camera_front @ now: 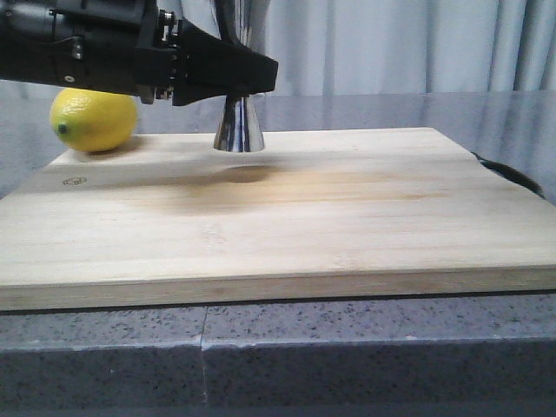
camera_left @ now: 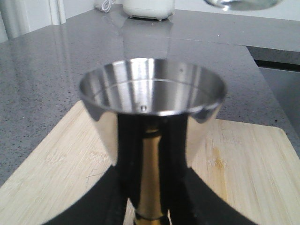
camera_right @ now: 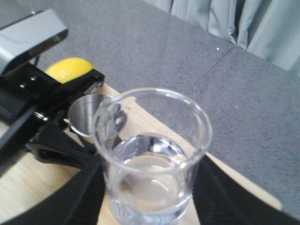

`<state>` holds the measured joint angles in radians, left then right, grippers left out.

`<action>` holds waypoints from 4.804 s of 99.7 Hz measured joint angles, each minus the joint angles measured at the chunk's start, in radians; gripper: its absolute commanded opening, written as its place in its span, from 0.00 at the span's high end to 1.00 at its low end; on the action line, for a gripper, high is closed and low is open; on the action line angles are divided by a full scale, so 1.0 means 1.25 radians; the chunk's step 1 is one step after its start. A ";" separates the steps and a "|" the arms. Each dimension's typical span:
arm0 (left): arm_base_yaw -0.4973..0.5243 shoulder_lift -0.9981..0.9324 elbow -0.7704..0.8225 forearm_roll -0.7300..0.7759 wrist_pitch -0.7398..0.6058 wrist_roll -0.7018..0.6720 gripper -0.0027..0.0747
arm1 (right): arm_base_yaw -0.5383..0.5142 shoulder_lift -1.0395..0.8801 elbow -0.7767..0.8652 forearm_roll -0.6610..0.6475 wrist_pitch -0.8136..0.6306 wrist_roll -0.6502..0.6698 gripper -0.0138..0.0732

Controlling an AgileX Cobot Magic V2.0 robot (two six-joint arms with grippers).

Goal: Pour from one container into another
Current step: 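Tilt the beaker over the held jigger, pouring the clear liquid in, then lower the empty beaker back onto the board and open the right gripper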

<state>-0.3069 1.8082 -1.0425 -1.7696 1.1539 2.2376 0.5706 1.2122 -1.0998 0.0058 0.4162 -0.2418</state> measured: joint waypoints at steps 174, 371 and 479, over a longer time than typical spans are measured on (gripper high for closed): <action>0.000 0.000 0.000 0.000 0.000 0.000 0.77 | 0.231 0.292 -0.353 -0.560 0.421 -0.260 0.51; 0.000 0.000 0.000 0.003 0.000 0.000 0.77 | 0.250 0.292 -0.353 -0.704 0.414 -0.244 0.51; 0.000 0.000 0.000 0.003 0.000 0.000 0.77 | -0.137 -0.139 0.268 -0.510 -0.241 0.530 0.51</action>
<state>-0.3069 1.8082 -1.0425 -1.7656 1.1539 2.2380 0.3991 1.0382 -0.7650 -0.6319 0.1151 0.4211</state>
